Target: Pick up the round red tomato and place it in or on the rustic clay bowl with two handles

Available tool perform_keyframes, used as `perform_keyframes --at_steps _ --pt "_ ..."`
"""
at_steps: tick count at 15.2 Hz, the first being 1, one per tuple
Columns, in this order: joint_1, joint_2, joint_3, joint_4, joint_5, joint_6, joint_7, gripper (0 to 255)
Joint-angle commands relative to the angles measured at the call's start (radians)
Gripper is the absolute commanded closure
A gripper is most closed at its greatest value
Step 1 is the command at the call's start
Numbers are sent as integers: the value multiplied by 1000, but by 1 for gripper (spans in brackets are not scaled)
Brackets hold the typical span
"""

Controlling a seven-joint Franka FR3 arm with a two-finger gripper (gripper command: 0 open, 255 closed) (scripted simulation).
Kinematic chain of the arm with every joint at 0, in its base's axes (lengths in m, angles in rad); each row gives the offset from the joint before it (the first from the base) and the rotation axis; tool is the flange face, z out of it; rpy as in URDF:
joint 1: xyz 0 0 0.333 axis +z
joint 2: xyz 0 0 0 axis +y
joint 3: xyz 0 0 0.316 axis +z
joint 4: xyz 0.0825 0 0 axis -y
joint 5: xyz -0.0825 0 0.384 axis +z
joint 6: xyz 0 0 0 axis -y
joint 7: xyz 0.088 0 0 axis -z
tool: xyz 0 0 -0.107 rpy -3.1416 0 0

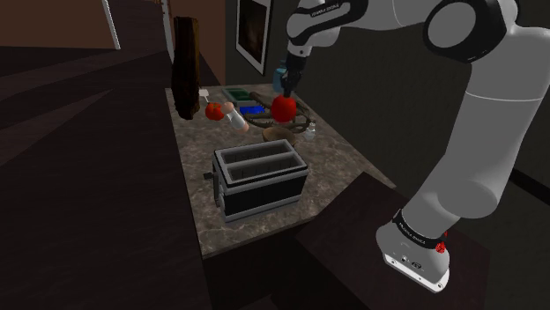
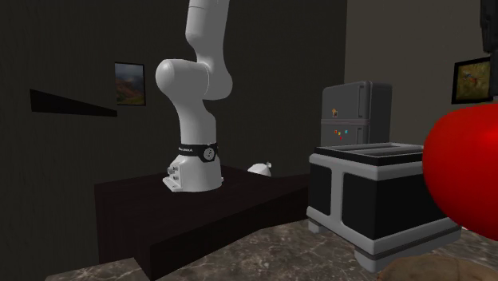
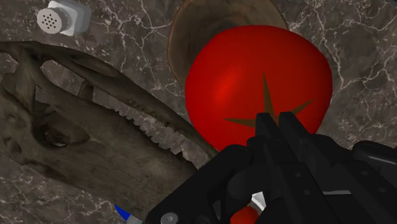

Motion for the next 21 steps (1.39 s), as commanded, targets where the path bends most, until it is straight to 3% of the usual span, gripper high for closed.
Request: perform_keyframes --at_steps 1,13,21 --pt "0 10 2 -15 4 26 -3 255" --pt "-7 81 14 -85 36 163 -29 255" --pt "-7 81 14 -85 36 163 -29 255"
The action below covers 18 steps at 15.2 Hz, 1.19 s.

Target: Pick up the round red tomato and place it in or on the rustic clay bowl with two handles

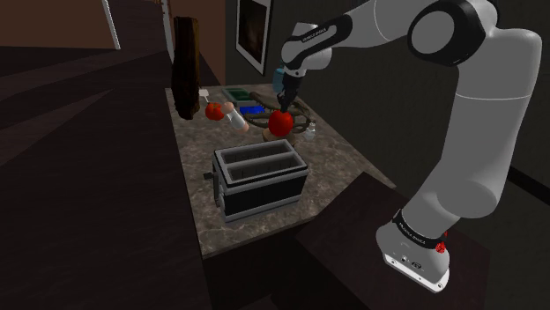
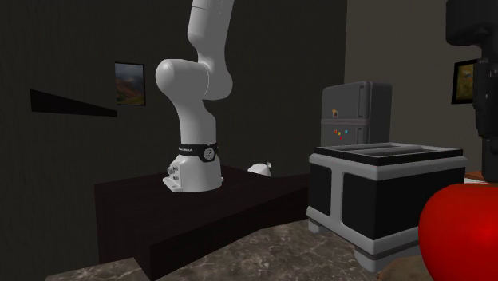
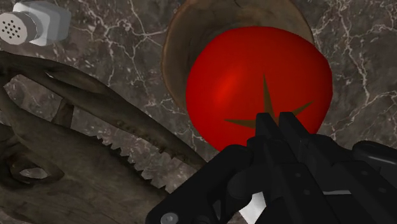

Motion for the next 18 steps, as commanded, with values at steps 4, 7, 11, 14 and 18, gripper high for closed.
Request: perform_keyframes --at_steps 4,7,11,14,18 --pt "0 0 0 0 0 0 0 0" --pt "1 -19 -4 9 -7 -26 5 0" --pt "4 -65 -12 41 -26 -102 17 0" --pt "4 -65 -12 41 -26 -102 17 0" --pt "4 -65 -12 41 -26 -102 17 0"
